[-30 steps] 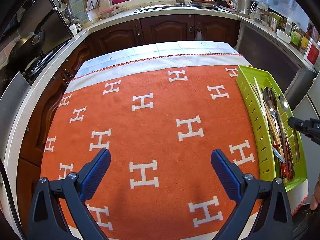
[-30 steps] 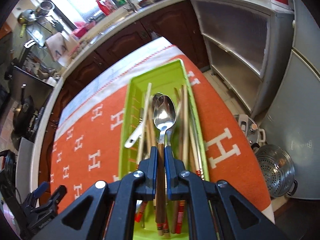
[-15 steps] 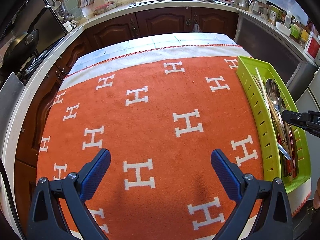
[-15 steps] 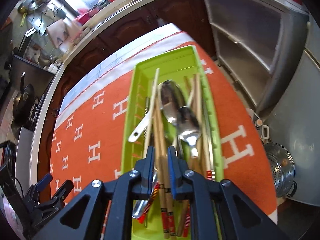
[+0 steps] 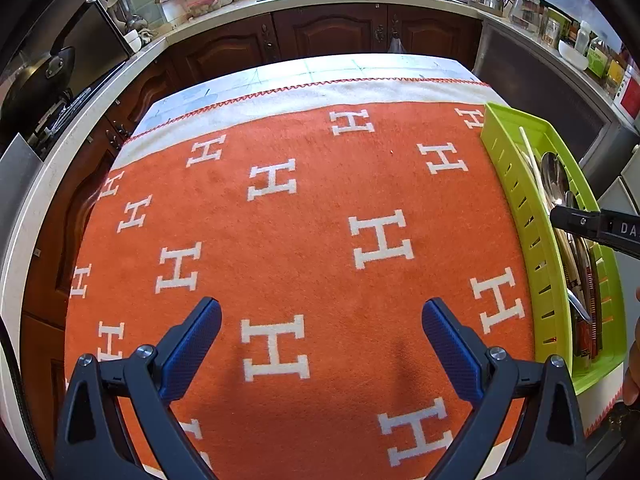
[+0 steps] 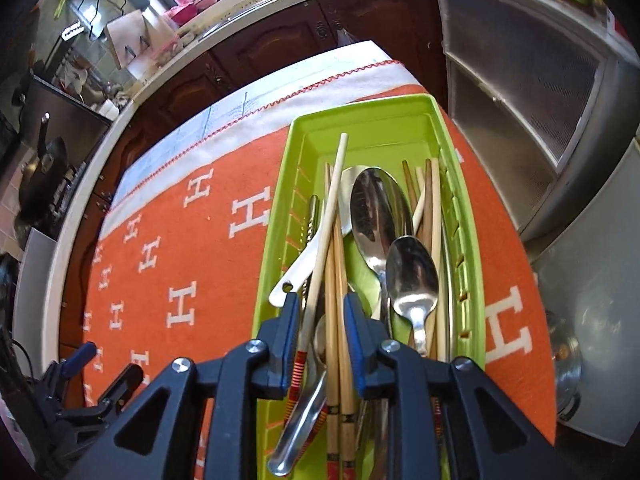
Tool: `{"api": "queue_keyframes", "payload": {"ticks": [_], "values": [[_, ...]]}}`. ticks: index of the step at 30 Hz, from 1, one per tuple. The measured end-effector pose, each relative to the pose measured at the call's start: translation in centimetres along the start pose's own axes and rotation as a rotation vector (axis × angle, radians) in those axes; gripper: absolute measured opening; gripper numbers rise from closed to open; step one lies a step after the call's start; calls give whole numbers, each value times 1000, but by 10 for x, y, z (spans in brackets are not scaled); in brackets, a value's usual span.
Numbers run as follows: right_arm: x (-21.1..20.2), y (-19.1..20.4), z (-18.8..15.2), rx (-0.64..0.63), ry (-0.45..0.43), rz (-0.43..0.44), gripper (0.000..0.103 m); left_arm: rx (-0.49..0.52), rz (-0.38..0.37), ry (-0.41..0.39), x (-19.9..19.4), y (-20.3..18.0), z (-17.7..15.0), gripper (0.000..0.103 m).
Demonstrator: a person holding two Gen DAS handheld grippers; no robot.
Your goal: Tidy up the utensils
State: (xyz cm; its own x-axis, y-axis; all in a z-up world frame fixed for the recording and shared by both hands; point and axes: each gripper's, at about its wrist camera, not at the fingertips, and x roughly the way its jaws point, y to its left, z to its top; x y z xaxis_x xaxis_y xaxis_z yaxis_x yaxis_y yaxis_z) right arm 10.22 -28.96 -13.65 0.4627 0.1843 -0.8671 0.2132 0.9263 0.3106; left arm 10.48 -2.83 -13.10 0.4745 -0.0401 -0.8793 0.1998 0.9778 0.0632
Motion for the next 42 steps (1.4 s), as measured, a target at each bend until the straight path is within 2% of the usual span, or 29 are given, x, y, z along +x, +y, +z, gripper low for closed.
{"api": "queue_keyframes", "payload": {"ticks": [9, 13, 15, 16, 21, 22, 30, 34, 38, 42], "values": [[13, 12, -3, -64, 49, -57, 25, -11, -7, 14, 5, 2, -1, 99], [16, 6, -3, -31, 66, -45, 24, -19, -8, 16, 6, 4, -1, 99], [15, 4, -3, -14, 59, -29, 22, -22, -9, 16, 5, 5, -1, 99], [12, 3, -3, -15, 49, -18, 15, -22, -9, 16, 5, 5, -1, 99], [4, 2, -5, -16, 28, -36, 10, -24, -12, 21, 6, 5, -2, 99], [3, 1, -4, -10, 30, -35, 7, -23, -13, 20, 6, 5, -2, 99], [-22, -12, -2, 46, 2, 21, 6, -25, -14, 18, 4, 5, -3, 99], [-34, -12, 0, 46, -20, 23, 6, -22, -16, 14, 2, 3, -3, 99], [-45, -16, 2, 43, -37, -2, 6, -24, -17, 10, -1, 2, -4, 99], [-52, -23, 3, 44, -55, -65, 6, -28, -22, 11, -1, 3, -4, 99]]}}
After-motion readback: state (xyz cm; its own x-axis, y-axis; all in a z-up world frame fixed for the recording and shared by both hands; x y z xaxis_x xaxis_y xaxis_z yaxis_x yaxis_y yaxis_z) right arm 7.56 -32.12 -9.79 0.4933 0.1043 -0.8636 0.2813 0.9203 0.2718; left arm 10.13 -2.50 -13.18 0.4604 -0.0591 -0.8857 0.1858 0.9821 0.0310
